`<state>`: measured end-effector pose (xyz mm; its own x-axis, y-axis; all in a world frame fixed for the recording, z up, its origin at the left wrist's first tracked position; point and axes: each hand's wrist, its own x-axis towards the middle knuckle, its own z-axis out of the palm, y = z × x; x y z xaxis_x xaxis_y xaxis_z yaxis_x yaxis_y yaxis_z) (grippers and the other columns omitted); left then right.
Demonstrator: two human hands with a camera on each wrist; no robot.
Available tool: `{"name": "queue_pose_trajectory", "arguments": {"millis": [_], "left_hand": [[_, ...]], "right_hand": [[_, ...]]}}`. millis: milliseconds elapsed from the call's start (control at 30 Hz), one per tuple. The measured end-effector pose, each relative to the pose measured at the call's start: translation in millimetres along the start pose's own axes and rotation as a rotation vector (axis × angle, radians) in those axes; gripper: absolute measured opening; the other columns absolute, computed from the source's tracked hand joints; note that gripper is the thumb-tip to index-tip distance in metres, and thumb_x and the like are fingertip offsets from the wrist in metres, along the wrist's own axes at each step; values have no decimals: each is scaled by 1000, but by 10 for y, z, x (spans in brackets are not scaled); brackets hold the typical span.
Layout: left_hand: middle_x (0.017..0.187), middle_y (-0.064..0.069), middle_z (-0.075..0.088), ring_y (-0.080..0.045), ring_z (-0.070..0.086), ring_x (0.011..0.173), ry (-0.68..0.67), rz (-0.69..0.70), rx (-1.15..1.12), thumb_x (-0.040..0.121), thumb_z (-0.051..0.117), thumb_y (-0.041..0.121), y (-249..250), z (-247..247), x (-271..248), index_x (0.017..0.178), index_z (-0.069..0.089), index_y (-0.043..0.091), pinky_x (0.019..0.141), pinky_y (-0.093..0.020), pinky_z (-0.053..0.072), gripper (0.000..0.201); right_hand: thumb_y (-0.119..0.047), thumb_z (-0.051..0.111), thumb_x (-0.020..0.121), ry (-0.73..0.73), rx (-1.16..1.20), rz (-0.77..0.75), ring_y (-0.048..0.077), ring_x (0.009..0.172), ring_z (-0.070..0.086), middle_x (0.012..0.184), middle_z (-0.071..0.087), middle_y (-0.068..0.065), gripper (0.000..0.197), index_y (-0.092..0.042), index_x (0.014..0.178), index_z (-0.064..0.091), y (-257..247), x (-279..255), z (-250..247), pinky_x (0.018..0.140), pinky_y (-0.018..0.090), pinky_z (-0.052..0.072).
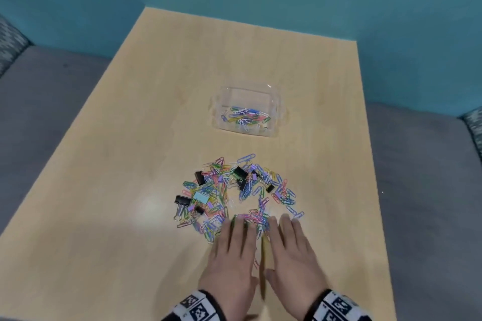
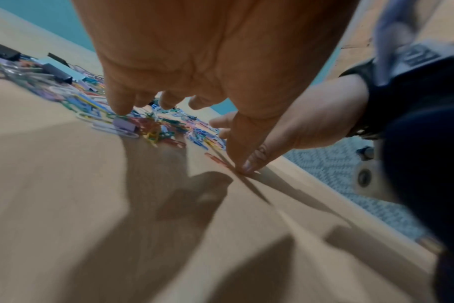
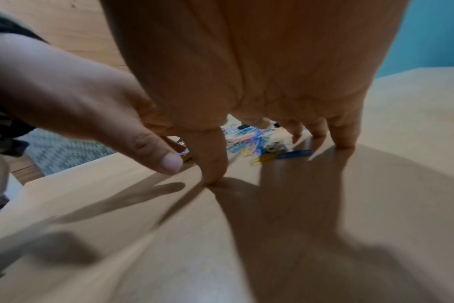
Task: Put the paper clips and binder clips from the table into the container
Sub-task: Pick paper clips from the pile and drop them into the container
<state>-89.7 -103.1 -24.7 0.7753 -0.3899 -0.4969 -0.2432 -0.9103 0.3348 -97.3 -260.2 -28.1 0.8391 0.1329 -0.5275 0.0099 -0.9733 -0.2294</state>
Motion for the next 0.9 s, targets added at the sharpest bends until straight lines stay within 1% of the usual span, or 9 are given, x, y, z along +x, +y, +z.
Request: {"name": "queue_pose_trajectory", "arguments": {"millis": [33, 67, 133, 200, 333, 433, 567, 700, 900], "left_hand": [[156, -14, 17, -37, 18, 142, 38, -27, -3, 65, 64, 45, -11, -2, 24, 149, 21, 14, 106, -49, 37, 100], [157, -15, 14, -37, 13, 143, 52, -35, 8, 71, 61, 40, -34, 29, 68, 149, 17, 11, 109, -49, 33, 94], [157, -12, -12, -32, -16, 143, 71, -22, 57, 86, 49, 28, -94, 47, 170, 149, -8, 13, 118, -46, 10, 86], [156, -11, -20, -30, -24, 141, 97, -6, 84, 90, 41, 23, -131, 0, 274, 147, -16, 14, 118, -45, 4, 81], [157, -14, -8, -32, -11, 144, 110, -3, 138, 93, 33, 21, -139, -64, 412, 150, -1, 11, 117, -45, 9, 67], [154, -13, 12, -34, 12, 140, 146, -8, 169, 91, 41, 20, -136, -155, 436, 145, 21, 12, 112, -43, 24, 58], [129, -11, 39, -33, 35, 113, 129, 37, 229, 80, 50, 13, -191, -213, 477, 126, 43, 12, 96, -41, 37, 46], [114, -9, 40, -31, 35, 105, 85, 68, 245, 76, 60, 13, -240, -303, 485, 109, 47, 13, 87, -38, 41, 36], [114, -6, 39, -26, 36, 105, 67, 98, 211, 76, 70, 20, -291, -353, 511, 108, 47, 16, 78, -33, 36, 39]], "right_hand": [[-35, 50, 89, 31, 3, -34, 33, 144, -16, 158, -17, 9, 89, -20, 151, -13, -42, 32, 12, 118, 44, 10], [-30, 47, 90, 70, 8, -62, 33, 145, -12, 159, -13, 9, 83, -19, 152, -7, -80, 73, 10, 118, 45, 12], [-24, 41, 93, 102, 16, -90, 32, 145, -11, 160, -7, 9, 75, -18, 152, -4, -135, 167, -9, 118, 42, 11], [-22, 37, 95, 106, 5, -95, 31, 146, -7, 160, -4, 6, 70, -20, 152, -2, -174, 264, -34, 117, 41, 16], [-22, 59, 83, 168, -67, -113, 36, 130, 40, 147, 39, 9, 61, -17, 140, 39, -222, 375, -106, 89, 44, 48], [-19, 61, 77, 239, -99, -146, 33, 107, 52, 126, 54, 8, 48, -15, 124, 54, -215, 429, -93, 78, 41, 52], [-7, 55, 69, 262, -123, -187, 30, 86, 50, 101, 56, 7, 39, -13, 107, 59, -209, 455, -111, 66, 38, 50], [3, 62, 46, 264, -182, -229, 27, 69, 51, 81, 54, 6, 38, -14, 79, 56, -188, 448, -161, 52, 35, 44], [5, 64, 42, 187, -186, -216, 26, 66, 53, 78, 55, 7, 43, -13, 81, 58, -187, 477, -236, 49, 33, 40]]}}
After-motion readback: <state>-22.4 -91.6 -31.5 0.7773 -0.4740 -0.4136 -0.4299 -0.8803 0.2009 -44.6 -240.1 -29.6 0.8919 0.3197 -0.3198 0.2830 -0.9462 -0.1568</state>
